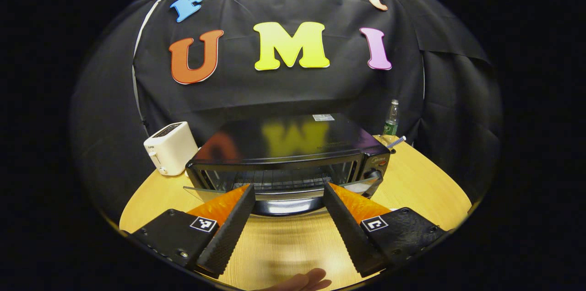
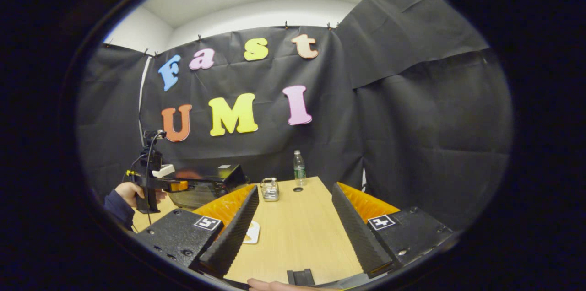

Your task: Open the electric oven with the left hand, put the food in, and close the electric oven.

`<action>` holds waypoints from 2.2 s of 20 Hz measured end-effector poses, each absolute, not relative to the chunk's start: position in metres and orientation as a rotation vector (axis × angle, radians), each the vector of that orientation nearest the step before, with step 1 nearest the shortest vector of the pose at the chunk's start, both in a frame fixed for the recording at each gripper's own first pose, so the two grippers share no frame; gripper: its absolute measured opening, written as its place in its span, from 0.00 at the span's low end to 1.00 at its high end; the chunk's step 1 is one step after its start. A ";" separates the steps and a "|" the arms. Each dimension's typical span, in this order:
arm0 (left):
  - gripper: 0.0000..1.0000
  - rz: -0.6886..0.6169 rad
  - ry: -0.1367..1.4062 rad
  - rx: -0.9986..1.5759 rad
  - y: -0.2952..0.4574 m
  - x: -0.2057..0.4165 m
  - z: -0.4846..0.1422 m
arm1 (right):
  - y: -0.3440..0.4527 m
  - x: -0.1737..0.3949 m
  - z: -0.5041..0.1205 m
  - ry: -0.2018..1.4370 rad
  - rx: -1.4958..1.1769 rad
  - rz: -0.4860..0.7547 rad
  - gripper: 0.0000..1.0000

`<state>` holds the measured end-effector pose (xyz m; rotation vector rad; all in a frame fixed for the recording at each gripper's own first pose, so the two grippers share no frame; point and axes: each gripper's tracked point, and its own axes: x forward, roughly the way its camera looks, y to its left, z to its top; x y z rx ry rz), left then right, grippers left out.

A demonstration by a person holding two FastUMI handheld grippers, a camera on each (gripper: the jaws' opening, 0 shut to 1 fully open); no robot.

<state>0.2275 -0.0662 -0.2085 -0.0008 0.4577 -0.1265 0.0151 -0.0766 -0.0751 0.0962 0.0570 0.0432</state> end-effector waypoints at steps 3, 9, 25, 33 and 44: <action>1.00 -0.124 0.488 0.010 -0.065 0.204 -0.221 | -0.069 0.011 -0.071 0.033 0.083 0.056 0.99; 1.00 -0.126 0.496 0.047 -0.070 0.162 -0.255 | -0.043 -0.001 -0.097 0.078 0.131 0.117 1.00; 0.95 -0.106 0.616 0.006 -0.078 0.116 -0.359 | -0.017 0.012 -0.131 0.176 0.121 0.161 0.99; 0.96 -0.067 0.370 -0.001 -0.073 0.084 -0.262 | 0.002 0.044 -0.161 0.216 0.112 0.176 1.00; 0.96 0.034 0.177 -0.007 -0.019 0.015 -0.119 | 0.100 0.114 -0.230 0.350 0.023 0.367 1.00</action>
